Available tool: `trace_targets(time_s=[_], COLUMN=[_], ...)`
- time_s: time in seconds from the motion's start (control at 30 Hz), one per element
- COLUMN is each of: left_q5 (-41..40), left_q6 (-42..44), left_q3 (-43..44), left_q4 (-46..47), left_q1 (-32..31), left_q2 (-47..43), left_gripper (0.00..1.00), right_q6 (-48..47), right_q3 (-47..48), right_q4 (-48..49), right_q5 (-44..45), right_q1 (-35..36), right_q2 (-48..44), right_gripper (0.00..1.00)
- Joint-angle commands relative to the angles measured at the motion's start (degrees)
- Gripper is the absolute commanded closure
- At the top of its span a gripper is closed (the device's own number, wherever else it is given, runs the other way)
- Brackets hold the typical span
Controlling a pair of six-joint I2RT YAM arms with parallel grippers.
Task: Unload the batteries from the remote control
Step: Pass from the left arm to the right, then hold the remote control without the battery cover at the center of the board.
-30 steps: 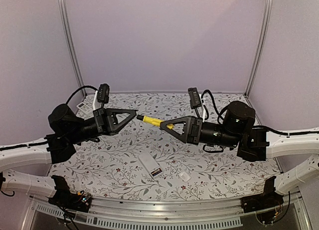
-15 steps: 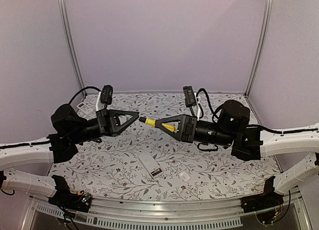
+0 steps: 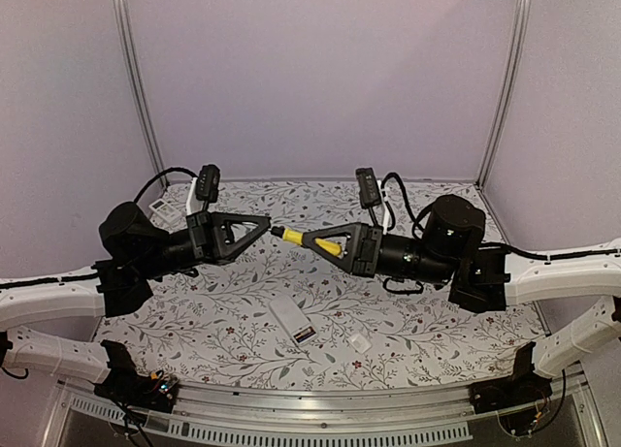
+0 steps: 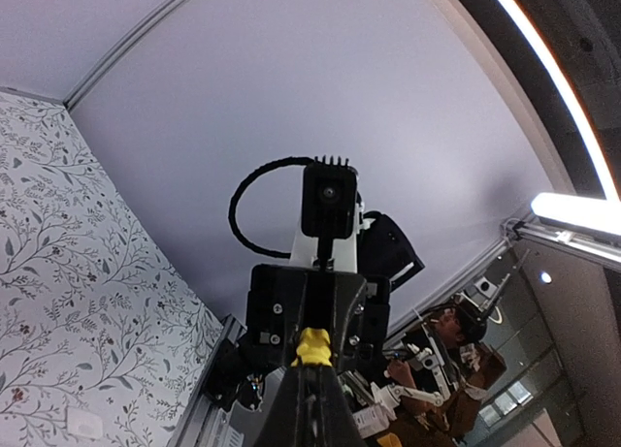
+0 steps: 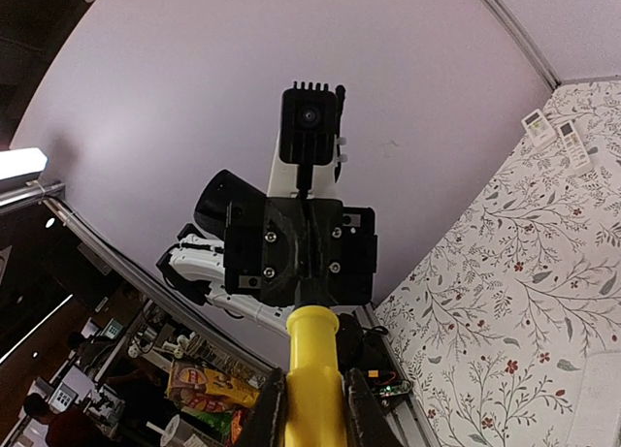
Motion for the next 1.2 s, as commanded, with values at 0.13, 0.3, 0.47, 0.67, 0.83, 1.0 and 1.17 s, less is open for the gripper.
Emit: trace_targets(time_s=[0.13, 0.3, 0.47, 0.67, 0.83, 1.0, 1.17], left_q5=[-1.64, -9.38, -15.70, -16.72, -16.97, -15.88, -15.19], left_q6=[1.80, 4.77, 5.11, 1.24, -2.05, -2.51, -2.97], left_q3=[-0.16, 1.47, 1.17, -4.35, -8.41, -9.51, -10.30], left_q4=[-5.63, -25.11, -37.44, -32.03, -26.46, -23.31, -21.76], left_q1=[-0.80, -0.72, -1.21, -1.96, -2.02, -2.03, -1.97], left_q2=[0.00, -0.29, 3.06, 8.69, 11.90, 14.50, 16.56], left_gripper=[0.72, 0.29, 0.22, 0.23, 0.30, 0.37, 0.44], right_q6=[0.47, -2.56, -3.03, -2.02, -2.29, -2.85, -3.21], right_q3=[-1.06, -2.51, -4.39, -6.34, -4.22, -0.62, 1.10], right_q4=[-8.57, -23.99, -38.89, -40.62, -40.13, -42.80, -44.33], right_q5=[7.46, 16.78, 20.04, 18.27, 18.81, 20.59, 21.65], right_q1=[0.36, 0.31, 0.36, 1.55, 3.56, 5.05, 5.76], right_q2=[-2.34, -6.99, -8.44, -4.16, 1.97, 8.50, 11.00], right_gripper=[0.95, 0.97, 0.99, 1.00, 1.00, 1.00, 1.00])
